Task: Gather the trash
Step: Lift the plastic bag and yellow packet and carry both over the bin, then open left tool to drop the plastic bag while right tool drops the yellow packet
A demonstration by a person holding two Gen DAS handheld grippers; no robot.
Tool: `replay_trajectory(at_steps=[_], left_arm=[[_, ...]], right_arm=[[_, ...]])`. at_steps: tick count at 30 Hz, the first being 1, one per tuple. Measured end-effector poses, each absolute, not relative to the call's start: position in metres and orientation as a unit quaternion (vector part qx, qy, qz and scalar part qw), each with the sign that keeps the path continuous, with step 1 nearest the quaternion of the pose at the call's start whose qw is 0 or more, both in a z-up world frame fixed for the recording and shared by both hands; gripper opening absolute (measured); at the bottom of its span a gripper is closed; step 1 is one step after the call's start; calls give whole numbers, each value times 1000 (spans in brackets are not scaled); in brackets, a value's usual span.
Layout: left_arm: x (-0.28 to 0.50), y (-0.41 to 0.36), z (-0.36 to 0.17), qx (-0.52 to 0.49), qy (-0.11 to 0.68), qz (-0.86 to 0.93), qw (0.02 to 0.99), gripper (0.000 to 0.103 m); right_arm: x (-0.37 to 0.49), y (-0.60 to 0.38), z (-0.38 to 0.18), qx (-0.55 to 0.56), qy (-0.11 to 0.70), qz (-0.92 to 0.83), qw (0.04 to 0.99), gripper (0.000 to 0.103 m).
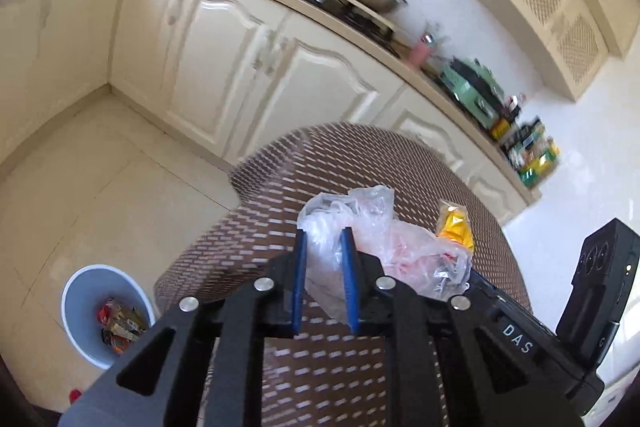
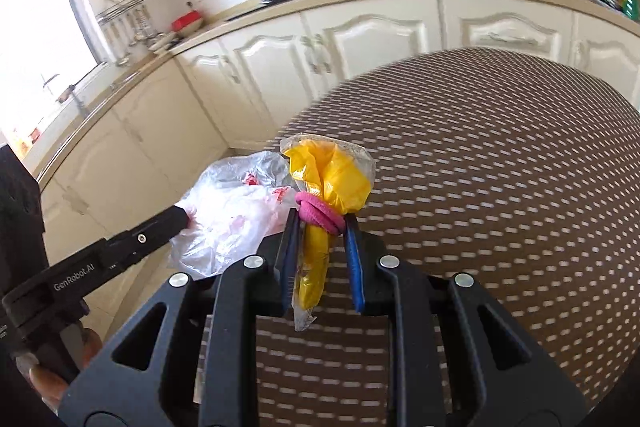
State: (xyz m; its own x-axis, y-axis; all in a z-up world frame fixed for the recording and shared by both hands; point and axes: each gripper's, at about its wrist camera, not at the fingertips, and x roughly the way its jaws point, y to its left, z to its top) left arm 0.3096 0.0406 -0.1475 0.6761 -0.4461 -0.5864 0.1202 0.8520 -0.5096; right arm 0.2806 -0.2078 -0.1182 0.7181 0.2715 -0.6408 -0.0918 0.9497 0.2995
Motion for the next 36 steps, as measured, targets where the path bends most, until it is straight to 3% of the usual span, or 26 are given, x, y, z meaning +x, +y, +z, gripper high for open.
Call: replay_trajectory(at_steps=[10,18,25,36], left_arm=[[261,187,-165,-290,330,-33,898,14],[244,272,-231,-298,359,87,880,14],[265,294,-304,-280,415,144,854,14],[300,291,-376,-225,483,178,827,14]], right_arm=[[291,-72,-128,72,367,190,908,22],[301,30,-203,25,424,238,874,22],[318,73,-280,5,484,244,840,22],[344,85,-343,-2,529,232,816,22]])
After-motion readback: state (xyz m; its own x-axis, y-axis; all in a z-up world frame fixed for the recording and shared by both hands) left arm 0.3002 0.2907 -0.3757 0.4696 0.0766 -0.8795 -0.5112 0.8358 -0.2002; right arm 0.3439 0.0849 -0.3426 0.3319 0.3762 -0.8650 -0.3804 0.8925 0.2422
